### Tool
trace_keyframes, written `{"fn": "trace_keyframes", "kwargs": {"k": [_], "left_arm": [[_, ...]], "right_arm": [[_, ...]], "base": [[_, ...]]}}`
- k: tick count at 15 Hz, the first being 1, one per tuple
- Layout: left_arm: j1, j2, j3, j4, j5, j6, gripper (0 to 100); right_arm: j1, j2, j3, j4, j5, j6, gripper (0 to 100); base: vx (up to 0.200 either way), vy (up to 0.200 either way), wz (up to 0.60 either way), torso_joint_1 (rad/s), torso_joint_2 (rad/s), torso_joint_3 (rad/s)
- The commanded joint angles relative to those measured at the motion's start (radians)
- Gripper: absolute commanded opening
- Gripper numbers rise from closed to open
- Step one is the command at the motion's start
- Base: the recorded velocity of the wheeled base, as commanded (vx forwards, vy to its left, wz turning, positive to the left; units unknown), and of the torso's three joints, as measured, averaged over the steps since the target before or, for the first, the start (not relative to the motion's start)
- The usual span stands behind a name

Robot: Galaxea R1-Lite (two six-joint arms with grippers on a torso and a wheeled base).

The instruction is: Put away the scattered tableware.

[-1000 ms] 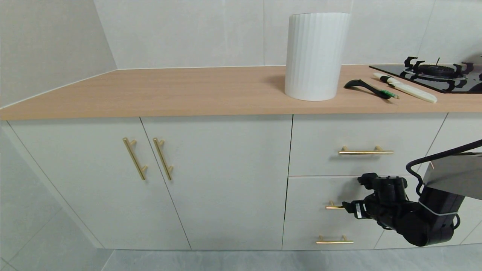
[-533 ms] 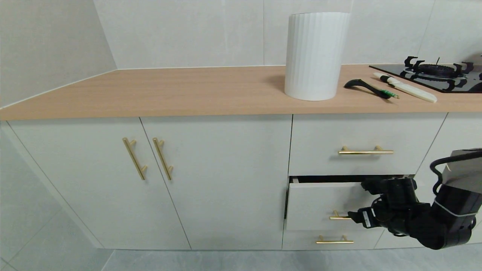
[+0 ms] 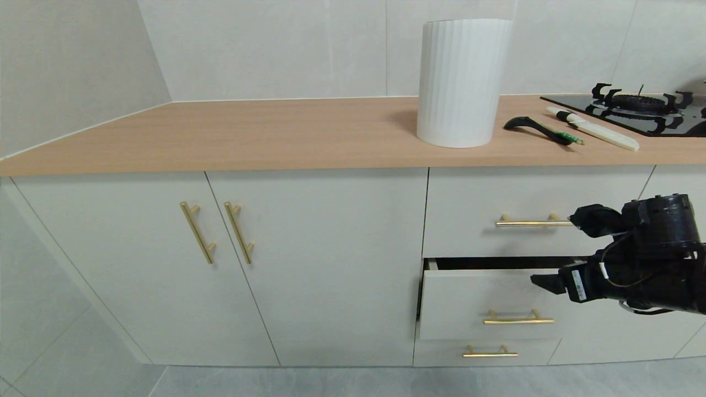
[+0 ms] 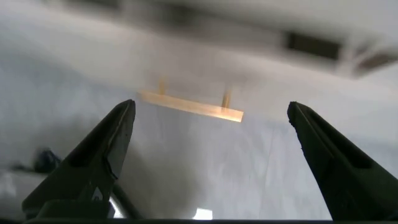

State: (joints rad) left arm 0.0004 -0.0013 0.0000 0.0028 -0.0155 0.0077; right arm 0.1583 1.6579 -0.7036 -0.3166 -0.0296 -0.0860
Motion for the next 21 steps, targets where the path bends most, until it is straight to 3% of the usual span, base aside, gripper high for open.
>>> {"fn": "trace_keyframes", "kwargs": {"k": [1,3,7,15,21], "left_arm": [[0.001,0.001,0.0,0.0,0.0,0.0,100],[0.001,0.001,0.0,0.0,0.0,0.0,100],[0.001,0.001,0.0,0.0,0.0,0.0,100],[0.0,0.001,0.0,0.0,0.0,0.0,100],[0.0,0.001,0.0,0.0,0.0,0.0,100]], "right_arm": [[0.01,0.037,-0.051,-0.004,0.007,0.046,100],[0.029,0.086,-0.051,-0.045,0.01,0.083,100],[0.05,0.283,-0.017,-0.317,-0.036,0.091,100],[0.053,0.479,0.003,-0.69,-0.099,0.086,100],[0.053,0.482,0.021,-0.71,-0.131,0.08,100]], "base": [[0.0,0.0,0.0,0.0,0.0,0.0],[0.0,0.0,0.0,0.0,0.0,0.0],[0.0,0.0,0.0,0.0,0.0,0.0],[0.0,0.0,0.0,0.0,0.0,0.0],[0.0,0.0,0.0,0.0,0.0,0.0]]}}
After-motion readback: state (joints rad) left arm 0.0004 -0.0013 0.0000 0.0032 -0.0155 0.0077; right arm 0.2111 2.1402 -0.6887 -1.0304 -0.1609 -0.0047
